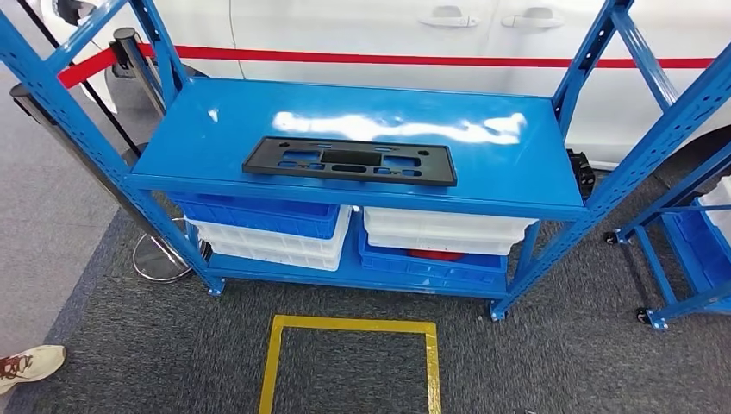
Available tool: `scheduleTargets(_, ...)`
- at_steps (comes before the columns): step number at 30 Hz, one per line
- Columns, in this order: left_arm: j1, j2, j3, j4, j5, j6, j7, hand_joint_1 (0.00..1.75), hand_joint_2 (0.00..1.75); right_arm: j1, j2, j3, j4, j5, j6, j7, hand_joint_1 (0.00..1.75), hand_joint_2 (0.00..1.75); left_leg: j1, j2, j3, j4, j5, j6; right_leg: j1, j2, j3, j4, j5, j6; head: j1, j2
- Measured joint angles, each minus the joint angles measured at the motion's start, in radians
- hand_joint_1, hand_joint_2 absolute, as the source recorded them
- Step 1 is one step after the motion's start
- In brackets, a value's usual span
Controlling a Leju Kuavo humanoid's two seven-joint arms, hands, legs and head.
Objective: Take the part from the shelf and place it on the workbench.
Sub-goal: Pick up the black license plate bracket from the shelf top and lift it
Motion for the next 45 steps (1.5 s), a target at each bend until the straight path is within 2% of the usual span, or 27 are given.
scheduleTargets(1, -0.003, 0.0, 0.002, 0.003, 0.006, 0.0, -0.003, 0.0, 0.0, -0.005, 0.003, 0.001, -0.009, -0.005, 0.018, -0.022, 0.0, 0.0, 0.0, -0.003, 0.001, 0.002, -0.002, 0.0, -0.002, 0.002, -0.036, 0.06, -0.018, 0.003, 0.0, 0.0)
scheduleTargets(2, -0.005, 0.0, 0.004, 0.006, 0.012, 0.0, -0.005, 0.0, 0.0, -0.009, 0.006, 0.005, -0.02, -0.015, 0.035, -0.042, 0.0, 0.0, 0.001, -0.006, 0.003, 0.004, -0.006, -0.001, -0.004, 0.003, -0.059, 0.092, -0.017, 0.005, 0.0, 0.0)
scheduleTargets(3, -0.007, 0.0, 0.005, 0.008, 0.017, 0.0, -0.007, 0.0, 0.0, -0.012, 0.009, 0.011, -0.035, -0.029, 0.052, -0.061, 0.0, 0.0, 0.001, -0.01, 0.007, 0.007, -0.011, -0.003, -0.007, 0.003, -0.062, 0.084, 0.008, 0.008, 0.0, 0.0)
scheduleTargets(5, -0.008, 0.0, 0.007, 0.013, 0.025, 0.0, -0.008, 0.0, 0.0, -0.016, 0.012, 0.029, -0.072, -0.063, 0.081, -0.09, 0.0, 0.0, 0.004, -0.018, 0.016, 0.017, -0.026, -0.012, -0.014, 0.004, -0.02, -0.033, 0.093, 0.012, 0.0, 0.0)
scheduleTargets(7, -0.01, 0.0, 0.009, 0.017, 0.031, 0.001, -0.009, 0.0, 0.0, -0.02, 0.016, 0.051, -0.116, -0.099, 0.105, -0.11, 0.0, 0.0, 0.002, -0.025, 0.016, 0.034, -0.042, -0.025, -0.015, 0.01, 0.023, -0.137, 0.137, 0.011, 0.001, 0.0)
scheduleTargets(10, -0.014, 0.0, 0.013, 0.023, 0.038, 0.002, -0.011, 0.0, 0.0, -0.025, 0.023, 0.087, -0.193, -0.153, 0.136, -0.133, 0.0, 0.0, 0.002, -0.03, 0.01, 0.042, -0.052, -0.042, -0.011, 0.014, 0.029, -0.155, 0.128, -0.002, 0.001, 0.0)
scheduleTargets(12, -0.015, 0.0, 0.014, 0.025, 0.042, 0.003, -0.011, 0.0, 0.0, -0.027, 0.03, 0.115, -0.253, -0.186, 0.154, -0.146, 0.0, 0.0, 0.005, -0.021, 0.006, 0.06, -0.069, -0.053, -0.013, 0.011, 0.035, -0.162, 0.127, -0.014, 0.0, 0.0)
scheduleTargets(14, -0.018, -0.001, 0.016, 0.027, 0.046, 0.003, -0.011, 0.0, 0.0, -0.029, 0.035, 0.145, -0.317, -0.22, 0.172, -0.16, 0.0, 0.0, 0.008, -0.004, -0.038, 0.152, -0.116, -0.063, -0.015, 0.004, 0.041, -0.168, 0.125, -0.024, -0.002, 0.0)
scheduleTargets(16, -0.021, 0.0, 0.019, 0.028, 0.047, 0.003, -0.012, 0.0, 0.0, -0.03, 0.039, 0.172, -0.379, -0.252, 0.19, -0.171, 0.0, 0.0, 0.011, 0.005, -0.118, 0.291, -0.166, -0.071, -0.014, -0.003, 0.044, -0.168, 0.121, -0.028, -0.002, 0.0)
scheduleTargets(17, -0.021, 0.0, 0.02, 0.029, 0.048, 0.003, -0.012, 0.0, 0.0, -0.03, 0.042, 0.186, -0.411, -0.267, 0.198, -0.177, 0.0, 0.0, 0.013, 0.006, -0.147, 0.334, -0.169, -0.072, -0.014, -0.005, 0.047, -0.168, 0.118, -0.029, -0.002, 0.0)
scheduleTargets(18, -0.02, 0.0, 0.021, 0.03, 0.05, 0.003, -0.012, 0.0, 0.0, -0.031, 0.045, 0.199, -0.443, -0.283, 0.207, -0.182, 0.0, 0.0, 0.014, 0.008, -0.159, 0.339, -0.151, -0.073, -0.014, -0.006, 0.051, -0.167, 0.114, -0.028, -0.002, 0.0)
scheduleTargets(19, -0.02, 0.0, 0.022, 0.031, 0.052, 0.003, -0.013, 0.0, 0.0, -0.031, 0.049, 0.214, -0.476, -0.299, 0.217, -0.188, 0.0, 0.0, 0.015, 0.009, -0.15, 0.303, -0.114, -0.073, -0.014, -0.007, 0.058, -0.167, 0.11, -0.026, -0.002, 0.0)
scheduleTargets(20, -0.019, 0.0, 0.023, 0.031, 0.054, 0.004, -0.013, 0.0, 0.0, -0.032, 0.053, 0.228, -0.509, -0.314, 0.226, -0.194, 0.0, 0.0, 0.015, 0.011, -0.126, 0.234, -0.065, -0.071, -0.015, -0.007, 0.066, -0.167, 0.105, -0.022, -0.002, 0.0)
scheduleTargets(22, -0.02, 0.0, 0.026, 0.034, 0.058, 0.004, -0.014, 0.0, 0.0, -0.037, 0.061, 0.259, -0.574, -0.344, 0.244, -0.205, 0.0, 0.0, 0.011, 0.014, -0.075, 0.114, -0.007, -0.064, -0.013, -0.007, 0.078, -0.167, 0.096, -0.013, -0.003, 0.0)
scheduleTargets(23, -0.022, 0.0, 0.028, 0.036, 0.059, 0.004, -0.015, 0.0, 0.0, -0.039, 0.064, 0.274, -0.608, -0.36, 0.253, -0.211, 0.0, 0.0, 0.008, 0.014, -0.062, 0.082, 0.0, -0.058, -0.012, -0.008, 0.079, -0.167, 0.094, -0.008, -0.002, 0.0)
scheduleTargets(26, -0.025, 0.0, 0.031, 0.038, 0.063, 0.005, -0.018, 0.0, 0.0, -0.046, 0.073, 0.318, -0.71, -0.406, 0.282, -0.227, 0.0, 0.0, 0.006, 0.012, -0.06, 0.067, -0.005, -0.038, -0.01, -0.011, 0.078, -0.169, 0.092, 0.007, -0.002, 0.0)
scheduleTargets(28, -0.025, -0.001, 0.032, 0.038, 0.064, 0.006, -0.02, 0.0, 0.0, -0.05, 0.081, 0.347, -0.778, -0.436, 0.303, -0.238, 0.0, 0.0, 0.009, 0.012, -0.055, 0.058, -0.002, -0.023, -0.012, -0.009, 0.064, -0.135, 0.067, 0.013, -0.001, 0.0)
scheduleTargets(31, -0.027, -0.002, 0.036, 0.04, 0.067, 0.006, -0.021, 0.0, 0.0, -0.053, 0.09, 0.386, -0.878, -0.482, 0.332, -0.254, 0.0, 0.0, 0.005, 0.008, -0.052, 0.054, -0.003, -0.009, -0.009, -0.003, -0.031, 0.049, -0.013, 0.014, -0.001, 0.0)
scheduleTargets(32, -0.028, -0.002, 0.037, 0.041, 0.068, 0.006, -0.022, 0.0, 0.0, -0.053, 0.093, 0.399, -0.911, -0.498, 0.342, -0.259, 0.0, 0.0, 0.003, 0.006, -0.051, 0.055, -0.004, -0.007, -0.008, -0.002, -0.062, 0.101, -0.023, 0.013, 0.0, 0.0)
scheduleTargets(33, -0.028, -0.002, 0.038, 0.042, 0.069, 0.006, -0.022, 0.0, 0.0, -0.053, 0.097, 0.412, -0.944, -0.513, 0.351, -0.264, 0.0, 0.0, 0.0, 0.004, -0.049, 0.056, -0.006, -0.005, -0.008, -0.001, -0.078, 0.118, -0.012, 0.011, 0.0, 0.0)
scheduleTargets(34, -0.028, -0.003, 0.038, 0.043, 0.07, 0.007, -0.022, 0.0, 0.0, -0.054, 0.1, 0.426, -0.978, -0.528, 0.361, -0.269, 0.0, 0.0, -0.003, 0.002, -0.046, 0.057, -0.009, -0.004, -0.006, 0.0, -0.076, 0.098, 0.018, 0.006, -0.001, 0.0)
scheduleTargets(36, -0.029, -0.005, 0.039, 0.044, 0.072, 0.009, -0.023, 0.0, 0.0, -0.058, 0.108, 0.457, -1.05, -0.558, 0.382, -0.28, 0.0, 0.0, -0.006, -0.001, -0.038, 0.06, -0.016, -0.004, 0.001, 0.002, -0.034, -0.018, 0.1, -0.008, 0.0, 0.0)
scheduleTargets(37, -0.03, -0.006, 0.039, 0.045, 0.074, 0.01, -0.024, 0.0, 0.0, -0.062, 0.112, 0.473, -1.086, -0.574, 0.392, -0.285, 0.0, 0.0, -0.009, -0.003, -0.037, 0.063, -0.019, -0.006, 0.004, 0.003, -0.013, -0.075, 0.128, -0.015, 0.0, 0.0)
scheduleTargets(39, -0.032, -0.008, 0.04, 0.046, 0.076, 0.012, -0.025, 0.0, 0.0, -0.069, 0.121, 0.5, -1.156, -0.603, 0.41, -0.296, 0.0, 0.0, -0.011, -0.005, -0.04, 0.066, -0.023, -0.013, 0.01, 0.005, 0.011, -0.137, 0.138, -0.021, -0.001, 0.0)
scheduleTargets(42, -0.032, -0.008, 0.044, 0.048, 0.077, 0.014, -0.026, 0.0, 0.0, -0.075, 0.136, 0.537, -1.257, -0.645, 0.431, -0.312, 0.0, 0.0, -0.013, -0.004, -0.043, 0.07, -0.03, -0.029, 0.005, 0.005, 0.02, -0.159, 0.134, -0.024, -0.001, 0.0)
scheduleTargets(43, -0.032, -0.009, 0.045, 0.048, 0.077, 0.014, -0.027, 0.0, 0.0, -0.077, 0.141, 0.55, -1.292, -0.659, 0.437, -0.318, 0.0, 0.0, -0.012, -0.002, -0.05, 0.088, -0.044, -0.036, 0.001, 0.004, 0.025, -0.165, 0.136, -0.027, -0.001, 0.0)
scheduleTargets(45, -0.033, -0.01, 0.049, 0.05, 0.078, 0.015, -0.029, 0.0, 0.0, -0.084, 0.153, 0.583, -1.363, -0.686, 0.447, -0.329, 0.0, 0.0, -0.004, 0.002, -0.095, 0.187, -0.098, -0.052, -0.003, 0.002, 0.031, -0.173, 0.138, -0.032, -0.002, 0.0)
